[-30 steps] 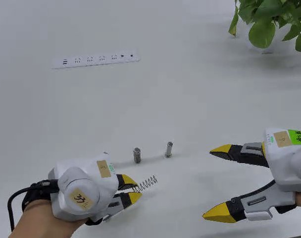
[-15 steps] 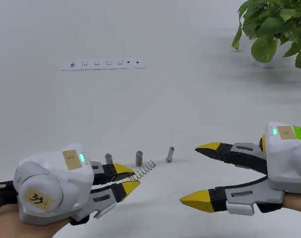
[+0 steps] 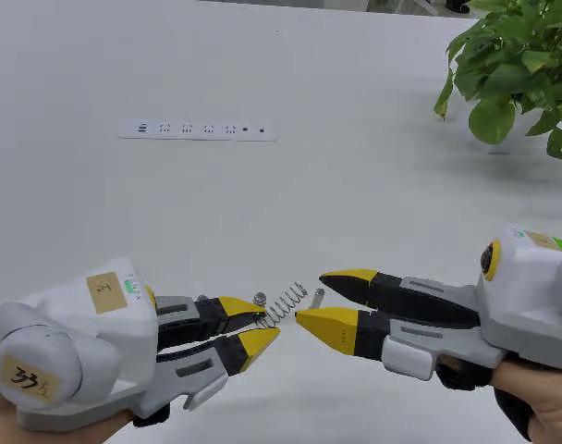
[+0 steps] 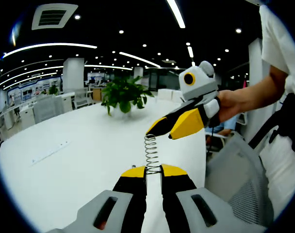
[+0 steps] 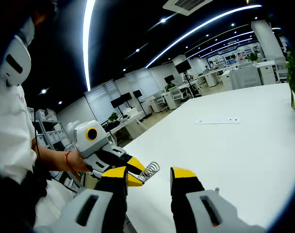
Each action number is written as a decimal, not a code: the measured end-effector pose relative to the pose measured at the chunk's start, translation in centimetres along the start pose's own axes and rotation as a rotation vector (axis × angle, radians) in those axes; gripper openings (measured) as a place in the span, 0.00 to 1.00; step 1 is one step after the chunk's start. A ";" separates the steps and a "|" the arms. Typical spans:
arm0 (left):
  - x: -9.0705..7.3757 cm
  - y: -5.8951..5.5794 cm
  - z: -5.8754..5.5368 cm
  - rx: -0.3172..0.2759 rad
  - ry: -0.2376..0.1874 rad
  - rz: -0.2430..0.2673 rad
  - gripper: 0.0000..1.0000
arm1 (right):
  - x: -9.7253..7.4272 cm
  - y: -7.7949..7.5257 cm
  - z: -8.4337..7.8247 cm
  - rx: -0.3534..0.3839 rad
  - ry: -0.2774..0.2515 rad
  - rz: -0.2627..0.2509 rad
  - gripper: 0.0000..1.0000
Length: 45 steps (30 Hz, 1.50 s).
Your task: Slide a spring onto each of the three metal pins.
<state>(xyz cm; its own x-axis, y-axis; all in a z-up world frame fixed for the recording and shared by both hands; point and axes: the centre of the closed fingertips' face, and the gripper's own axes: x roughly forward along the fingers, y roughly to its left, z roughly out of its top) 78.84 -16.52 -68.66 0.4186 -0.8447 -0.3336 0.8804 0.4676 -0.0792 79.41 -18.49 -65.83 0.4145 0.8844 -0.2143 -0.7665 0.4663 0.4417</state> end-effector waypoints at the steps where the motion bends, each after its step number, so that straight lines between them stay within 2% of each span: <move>1: 0.0 0.0 0.3 -0.006 -0.011 0.000 0.10 | 0.1 0.1 0.2 0.019 -0.013 0.001 0.33; 4: 0.0 -0.2 0.7 -0.010 -0.031 -0.004 0.10 | 0.4 0.3 0.5 0.069 -0.038 0.003 0.32; 11: 0.1 -0.5 1.4 -0.011 -0.064 -0.010 0.10 | 0.7 0.6 0.8 0.089 -0.051 0.012 0.26; 21: 0.1 -0.7 1.6 -0.019 -0.077 -0.018 0.10 | 0.7 0.5 1.0 0.113 -0.067 0.012 0.15; 24: 0.1 -0.8 1.6 -0.017 -0.074 -0.020 0.10 | 0.6 0.5 1.0 0.106 -0.066 0.010 0.12; 36: 0.2 -0.9 1.3 -0.015 -0.066 -0.025 0.11 | 0.7 0.8 0.7 0.065 -0.047 0.013 0.12; 40: 0.3 -1.0 1.3 -0.032 -0.069 -0.029 0.11 | 0.8 0.9 0.8 0.052 -0.041 0.015 0.11; 45: 0.3 -1.0 1.1 -0.041 -0.062 -0.033 0.11 | 0.8 1.1 0.6 0.007 -0.017 0.013 0.11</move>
<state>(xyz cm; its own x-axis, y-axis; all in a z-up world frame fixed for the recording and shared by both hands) 78.34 -17.57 -67.64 0.4039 -0.8736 -0.2714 0.8845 0.4486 -0.1278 79.21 -17.26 -65.00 0.4127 0.8901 -0.1933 -0.7684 0.4542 0.4508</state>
